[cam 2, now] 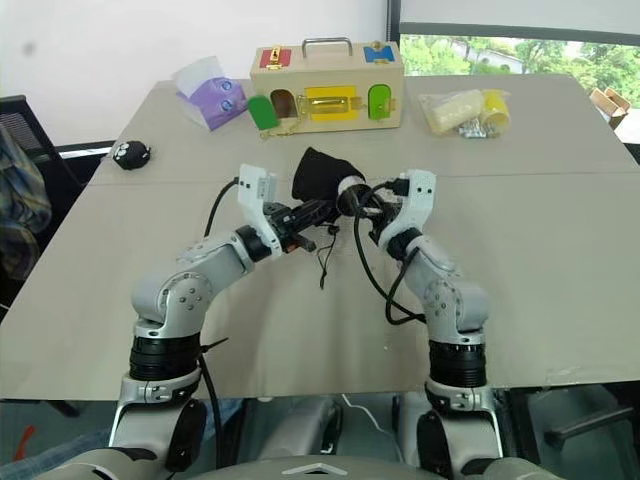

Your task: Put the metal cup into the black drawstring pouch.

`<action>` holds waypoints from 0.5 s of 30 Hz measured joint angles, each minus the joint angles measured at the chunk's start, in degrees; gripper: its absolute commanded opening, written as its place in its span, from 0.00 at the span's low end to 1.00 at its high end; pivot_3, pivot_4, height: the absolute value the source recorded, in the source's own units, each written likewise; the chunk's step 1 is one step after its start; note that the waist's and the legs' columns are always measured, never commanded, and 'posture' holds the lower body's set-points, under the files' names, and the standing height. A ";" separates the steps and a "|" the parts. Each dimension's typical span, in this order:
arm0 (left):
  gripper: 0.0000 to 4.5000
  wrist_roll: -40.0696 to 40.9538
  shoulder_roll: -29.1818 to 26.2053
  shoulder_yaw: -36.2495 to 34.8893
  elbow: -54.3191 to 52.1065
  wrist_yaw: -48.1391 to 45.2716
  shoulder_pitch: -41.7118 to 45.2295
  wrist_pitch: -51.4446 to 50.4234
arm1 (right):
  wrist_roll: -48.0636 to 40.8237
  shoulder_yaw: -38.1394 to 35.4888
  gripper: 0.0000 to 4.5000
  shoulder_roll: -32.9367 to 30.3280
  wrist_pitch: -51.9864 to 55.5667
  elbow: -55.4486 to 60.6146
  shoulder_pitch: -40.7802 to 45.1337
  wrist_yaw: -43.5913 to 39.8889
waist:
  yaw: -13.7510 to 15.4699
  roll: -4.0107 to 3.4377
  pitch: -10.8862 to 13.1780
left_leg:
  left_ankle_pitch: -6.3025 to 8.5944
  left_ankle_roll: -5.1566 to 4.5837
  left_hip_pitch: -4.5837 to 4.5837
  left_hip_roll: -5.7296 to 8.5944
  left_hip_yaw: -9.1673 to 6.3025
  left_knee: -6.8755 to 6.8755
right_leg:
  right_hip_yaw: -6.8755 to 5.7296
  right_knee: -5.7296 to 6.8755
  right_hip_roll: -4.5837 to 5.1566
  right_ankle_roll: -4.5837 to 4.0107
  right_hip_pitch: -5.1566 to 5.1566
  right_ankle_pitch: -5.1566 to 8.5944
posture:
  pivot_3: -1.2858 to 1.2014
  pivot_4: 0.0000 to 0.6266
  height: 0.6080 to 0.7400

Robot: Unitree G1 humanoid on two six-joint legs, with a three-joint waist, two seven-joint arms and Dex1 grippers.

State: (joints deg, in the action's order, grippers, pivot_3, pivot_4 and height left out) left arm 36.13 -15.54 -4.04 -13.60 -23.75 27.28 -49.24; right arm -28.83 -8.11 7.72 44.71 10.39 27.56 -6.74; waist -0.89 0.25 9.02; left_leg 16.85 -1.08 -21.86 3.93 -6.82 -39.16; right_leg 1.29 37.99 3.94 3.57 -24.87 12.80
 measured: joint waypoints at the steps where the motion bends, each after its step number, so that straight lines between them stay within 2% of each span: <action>1: 0.00 0.01 0.02 0.03 0.00 0.07 0.08 0.00 | 0.30 0.18 0.01 -0.55 0.06 -0.40 0.29 0.30 | 0.00 0.00 0.00 | 0.00 0.00 0.00 0.02 0.01 0.00 | 0.00 0.00 -0.04 0.00 0.00 0.00 | 0.52 0.24 0.77; 3: 0.00 0.00 0.07 0.04 0.00 0.22 0.19 -0.04 | 3.45 3.29 0.01 -3.69 -1.18 -1.65 0.90 0.25 | -0.04 0.00 0.00 | 0.00 -0.01 0.00 0.05 0.05 0.00 | 0.02 0.00 -0.12 0.00 0.00 0.00 | 0.52 0.24 0.77; 5: 0.00 0.01 0.26 0.11 0.01 0.32 0.37 -0.13 | 11.85 11.74 0.01 -10.90 -5.50 -3.91 2.23 -1.06 | -0.11 -0.01 0.01 | 0.00 -0.01 0.00 0.09 0.08 -0.01 | 0.04 -0.01 -0.11 0.01 0.00 0.00 | 0.52 0.24 0.77; 9: 0.00 0.00 0.78 0.12 0.26 0.57 1.13 -0.36 | 24.37 23.51 0.01 -18.03 -12.24 -7.55 5.42 -1.95 | -0.49 0.00 0.01 | -0.01 0.00 -0.02 0.00 0.10 0.01 | 0.06 0.02 -0.15 0.01 -0.08 0.00 | 0.52 0.24 0.77; 13: 0.00 0.00 1.18 0.04 0.68 1.07 1.37 -0.39 | 31.47 28.62 0.01 -20.57 -15.05 -9.81 8.52 -2.86 | -0.88 0.01 0.01 | -0.01 0.00 -0.04 0.01 0.10 0.00 | 0.08 0.00 -0.14 0.01 -0.07 0.00 | 0.52 0.24 0.77; 15: 0.00 0.02 1.37 -0.02 0.68 1.19 1.50 -0.39 | 32.15 28.65 0.01 -18.71 -14.72 -10.92 9.73 -2.77 | -1.09 0.01 0.01 | -0.01 0.00 -0.04 0.00 0.09 0.01 | 0.08 0.00 -0.11 0.01 -0.08 0.00 | 0.52 0.24 0.77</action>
State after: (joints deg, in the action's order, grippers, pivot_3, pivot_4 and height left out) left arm 36.15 -14.18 -4.05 -12.92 -22.56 28.79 -49.63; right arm 3.32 20.54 -10.99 29.99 -0.53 37.28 -9.50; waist -1.98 0.26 9.03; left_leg 16.84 -1.08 -21.90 3.92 -6.73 -39.15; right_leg 1.37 37.99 3.83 3.58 -24.95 12.80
